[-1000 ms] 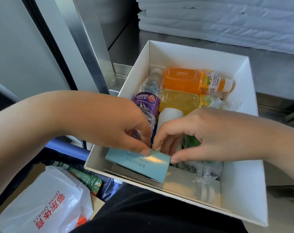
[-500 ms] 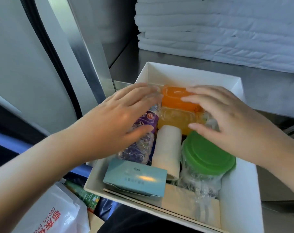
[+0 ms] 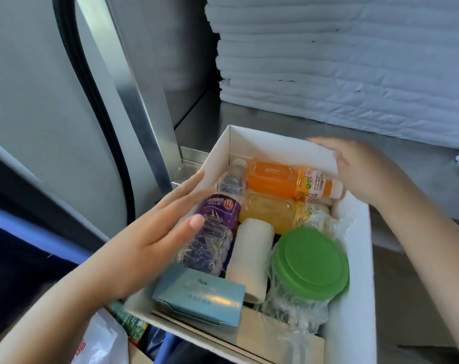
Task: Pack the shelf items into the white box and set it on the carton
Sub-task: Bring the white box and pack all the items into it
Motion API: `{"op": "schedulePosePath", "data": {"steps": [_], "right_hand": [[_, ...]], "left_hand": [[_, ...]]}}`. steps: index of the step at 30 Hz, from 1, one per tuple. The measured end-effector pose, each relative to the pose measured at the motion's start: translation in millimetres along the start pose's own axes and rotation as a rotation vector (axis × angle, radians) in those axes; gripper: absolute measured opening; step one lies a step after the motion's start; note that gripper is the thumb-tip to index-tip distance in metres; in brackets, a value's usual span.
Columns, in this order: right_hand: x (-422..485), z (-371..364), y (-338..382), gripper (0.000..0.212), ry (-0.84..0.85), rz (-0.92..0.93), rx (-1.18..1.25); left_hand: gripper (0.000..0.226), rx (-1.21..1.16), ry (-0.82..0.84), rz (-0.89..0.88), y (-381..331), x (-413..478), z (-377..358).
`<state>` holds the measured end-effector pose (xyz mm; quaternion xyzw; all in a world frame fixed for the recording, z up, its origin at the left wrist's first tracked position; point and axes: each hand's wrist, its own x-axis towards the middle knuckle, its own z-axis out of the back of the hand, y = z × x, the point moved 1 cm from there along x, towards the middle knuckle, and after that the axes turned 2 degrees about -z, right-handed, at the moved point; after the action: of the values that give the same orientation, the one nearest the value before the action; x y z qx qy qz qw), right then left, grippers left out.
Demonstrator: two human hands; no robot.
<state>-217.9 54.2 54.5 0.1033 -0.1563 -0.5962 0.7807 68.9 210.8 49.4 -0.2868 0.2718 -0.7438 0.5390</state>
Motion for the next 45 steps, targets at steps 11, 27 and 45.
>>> {"op": "schedulePosePath", "data": {"steps": [11,27,45], "right_hand": [[3.7,-5.7,-8.3,0.052,-0.062,0.032,0.042],[-15.5,-15.7,-12.4,0.027,-0.342,0.089,0.784],[-206.3,-58.9,39.6,0.064,-0.607,0.458,0.695]], "left_hand": [[0.049,0.26,-0.467,-0.514,12.1,-59.1,-35.1],[0.036,0.439,-0.699,-0.627,17.9,-56.9,-49.4],[0.056,0.397,-0.716,-0.618,18.0,-52.6,-51.4]]}}
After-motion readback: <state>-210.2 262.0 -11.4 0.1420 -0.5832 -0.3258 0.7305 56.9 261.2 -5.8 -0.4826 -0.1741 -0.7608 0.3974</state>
